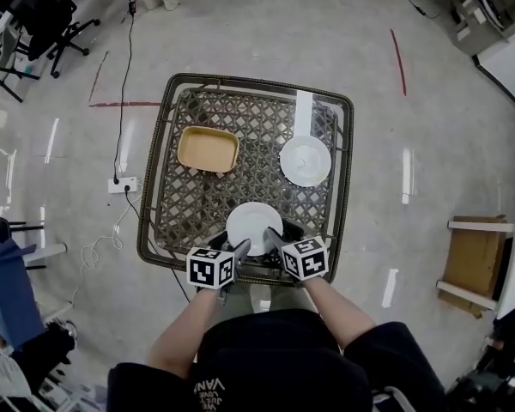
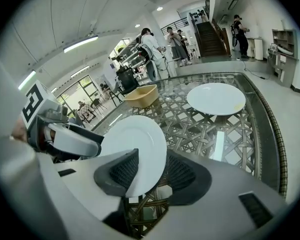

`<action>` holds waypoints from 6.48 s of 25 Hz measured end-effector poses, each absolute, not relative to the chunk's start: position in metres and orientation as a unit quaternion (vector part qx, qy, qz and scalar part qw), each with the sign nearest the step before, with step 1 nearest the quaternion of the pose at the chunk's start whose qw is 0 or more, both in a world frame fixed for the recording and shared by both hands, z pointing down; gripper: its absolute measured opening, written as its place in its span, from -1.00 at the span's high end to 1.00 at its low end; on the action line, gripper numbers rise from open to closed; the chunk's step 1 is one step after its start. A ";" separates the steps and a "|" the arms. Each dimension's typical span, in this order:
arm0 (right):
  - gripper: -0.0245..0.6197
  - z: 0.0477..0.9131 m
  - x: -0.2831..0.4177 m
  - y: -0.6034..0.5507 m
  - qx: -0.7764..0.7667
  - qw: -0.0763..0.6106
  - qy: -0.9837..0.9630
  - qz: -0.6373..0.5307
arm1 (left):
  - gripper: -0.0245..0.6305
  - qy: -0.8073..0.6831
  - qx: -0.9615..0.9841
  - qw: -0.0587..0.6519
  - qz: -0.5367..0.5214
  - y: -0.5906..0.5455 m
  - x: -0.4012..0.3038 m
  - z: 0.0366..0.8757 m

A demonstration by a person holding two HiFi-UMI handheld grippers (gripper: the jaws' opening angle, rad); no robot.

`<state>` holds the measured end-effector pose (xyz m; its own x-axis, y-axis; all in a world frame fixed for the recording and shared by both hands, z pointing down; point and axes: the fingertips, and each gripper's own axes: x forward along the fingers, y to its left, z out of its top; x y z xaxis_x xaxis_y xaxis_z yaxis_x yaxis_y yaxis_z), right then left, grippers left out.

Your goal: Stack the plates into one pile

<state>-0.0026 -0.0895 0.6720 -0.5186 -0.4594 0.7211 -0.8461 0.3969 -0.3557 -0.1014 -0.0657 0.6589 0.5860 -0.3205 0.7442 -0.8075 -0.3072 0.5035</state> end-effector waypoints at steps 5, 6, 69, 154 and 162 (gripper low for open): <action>0.38 0.674 -0.010 -0.090 0.418 0.271 -0.788 0.361 | 0.07 -0.360 0.763 0.458 0.281 -0.066 -0.106 0.666; 0.38 0.675 -0.011 -0.090 0.420 0.274 -0.787 0.359 | 0.07 -0.358 0.762 0.457 0.286 -0.066 -0.106 0.668; 0.23 0.670 0.153 -0.247 0.551 0.178 -0.729 0.364 | -0.03 -0.260 0.830 0.379 0.317 -0.252 0.057 0.674; 0.70 0.577 -0.005 -0.055 0.305 0.240 -0.889 0.244 | 0.37 -0.546 0.745 0.348 0.158 -0.032 -0.123 0.586; 0.91 0.539 0.004 -0.029 0.336 0.204 -0.892 0.222 | 0.83 -0.541 0.781 0.292 0.112 0.001 -0.118 0.535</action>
